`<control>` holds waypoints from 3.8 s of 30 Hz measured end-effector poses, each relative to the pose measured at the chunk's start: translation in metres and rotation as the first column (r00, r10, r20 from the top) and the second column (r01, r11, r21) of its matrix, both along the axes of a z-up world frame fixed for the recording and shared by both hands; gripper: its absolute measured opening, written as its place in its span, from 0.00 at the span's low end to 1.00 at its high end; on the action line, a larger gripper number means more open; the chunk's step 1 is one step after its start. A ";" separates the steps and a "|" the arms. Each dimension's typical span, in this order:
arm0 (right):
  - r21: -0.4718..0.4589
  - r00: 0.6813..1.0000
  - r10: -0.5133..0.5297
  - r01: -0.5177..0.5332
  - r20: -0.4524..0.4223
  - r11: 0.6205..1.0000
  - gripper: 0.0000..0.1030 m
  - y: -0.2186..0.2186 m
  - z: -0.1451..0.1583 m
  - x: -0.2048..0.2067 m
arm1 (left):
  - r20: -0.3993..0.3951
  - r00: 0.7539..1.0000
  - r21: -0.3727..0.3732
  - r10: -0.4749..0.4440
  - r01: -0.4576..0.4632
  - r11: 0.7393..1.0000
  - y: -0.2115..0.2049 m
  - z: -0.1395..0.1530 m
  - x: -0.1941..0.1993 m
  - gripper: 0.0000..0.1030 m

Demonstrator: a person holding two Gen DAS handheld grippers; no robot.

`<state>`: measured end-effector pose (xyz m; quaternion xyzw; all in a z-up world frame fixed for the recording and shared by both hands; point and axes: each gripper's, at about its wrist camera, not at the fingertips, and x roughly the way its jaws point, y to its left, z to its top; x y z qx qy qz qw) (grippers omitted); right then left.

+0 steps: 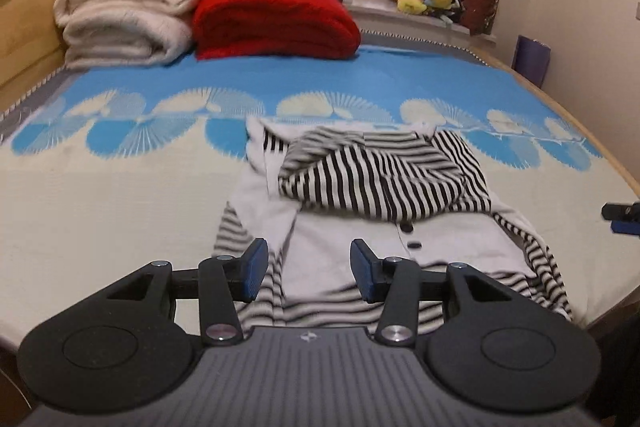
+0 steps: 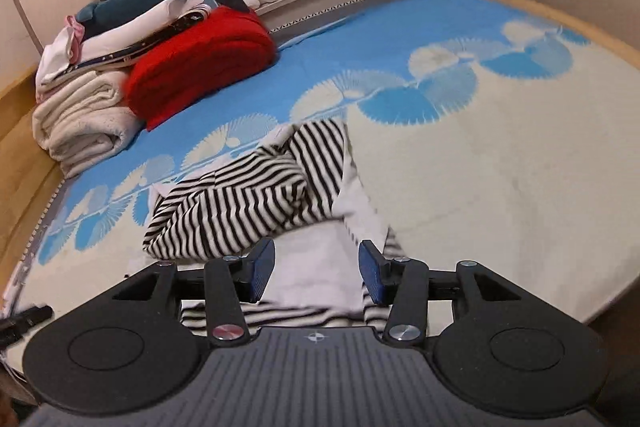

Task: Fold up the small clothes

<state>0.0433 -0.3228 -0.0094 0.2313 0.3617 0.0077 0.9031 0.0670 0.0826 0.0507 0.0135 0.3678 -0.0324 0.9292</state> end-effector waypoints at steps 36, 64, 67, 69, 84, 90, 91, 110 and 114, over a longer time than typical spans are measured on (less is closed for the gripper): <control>-0.007 0.972 -0.008 0.007 -0.233 1.000 0.48 -0.008 -0.079 0.023 | -0.310 0.933 -0.219 0.182 -0.256 0.942 0.057 -0.079 0.039 0.50; 0.010 0.917 0.030 -0.029 -0.398 1.000 0.11 0.002 -0.119 0.024 | -0.460 0.850 -0.140 0.258 -0.356 0.924 0.071 -0.120 0.039 0.09; 0.011 0.948 -0.070 0.077 -0.311 0.997 0.10 -0.019 -0.097 0.016 | -0.408 0.886 -0.239 0.221 -0.337 0.911 0.072 -0.105 0.031 0.08; 0.029 0.955 -0.126 0.139 -0.270 0.990 0.10 -0.034 -0.086 0.010 | -0.365 0.909 -0.290 0.199 -0.314 0.904 0.072 -0.094 0.026 0.09; -0.007 0.877 -0.036 0.037 -0.479 0.999 0.45 -0.010 -0.128 0.016 | -0.532 0.809 -0.123 0.250 -0.365 0.923 0.071 -0.127 0.033 0.49; -0.019 0.885 0.000 -0.009 -0.466 1.000 0.31 -0.004 -0.128 0.016 | -0.523 0.816 -0.121 0.246 -0.357 0.926 0.072 -0.128 0.032 0.48; -0.014 0.887 0.004 -0.012 -0.463 1.000 0.29 -0.004 -0.127 0.015 | -0.523 0.816 -0.120 0.246 -0.357 0.926 0.070 -0.129 0.035 0.48; 0.023 0.937 -0.020 0.029 -0.348 0.999 0.11 -0.012 -0.104 0.004 | -0.433 0.887 -0.162 0.163 -0.254 0.953 0.057 -0.109 0.028 0.09; 0.074 0.966 -0.037 0.057 -0.257 0.996 0.10 -0.023 -0.075 -0.001 | -0.356 0.926 -0.169 0.127 -0.197 0.966 0.050 -0.084 0.024 0.08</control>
